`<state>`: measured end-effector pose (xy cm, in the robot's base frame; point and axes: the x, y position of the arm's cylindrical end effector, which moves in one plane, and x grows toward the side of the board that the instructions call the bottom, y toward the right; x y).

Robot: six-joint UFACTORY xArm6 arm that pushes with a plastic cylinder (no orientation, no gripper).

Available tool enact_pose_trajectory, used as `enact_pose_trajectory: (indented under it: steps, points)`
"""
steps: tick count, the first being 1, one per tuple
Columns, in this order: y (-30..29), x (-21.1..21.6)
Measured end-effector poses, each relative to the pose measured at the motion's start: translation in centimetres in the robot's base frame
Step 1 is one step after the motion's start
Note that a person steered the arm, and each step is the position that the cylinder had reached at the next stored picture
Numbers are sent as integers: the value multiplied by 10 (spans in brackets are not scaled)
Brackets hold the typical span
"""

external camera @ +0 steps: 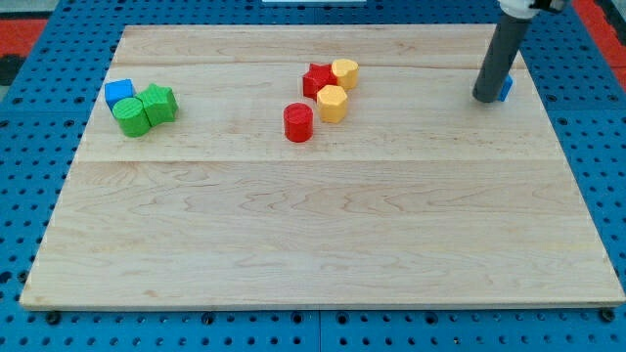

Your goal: Move the blue triangle towards the group of blocks

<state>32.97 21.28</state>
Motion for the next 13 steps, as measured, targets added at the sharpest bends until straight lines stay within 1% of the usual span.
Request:
enact_pose_trajectory:
  steps: [1, 2, 3, 4, 5, 6, 7, 8, 9, 10, 11, 12, 13]
  points:
    - [-26, -25]
    - [-40, 36]
    - [29, 36]
    - [100, -4]
    - [55, -10]
    - [-19, -10]
    - [-58, -35]
    - [-80, -74]
    - [-129, -66]
    - [-127, -41]
    - [-176, -49]
    - [-184, -89]
    - [-228, -91]
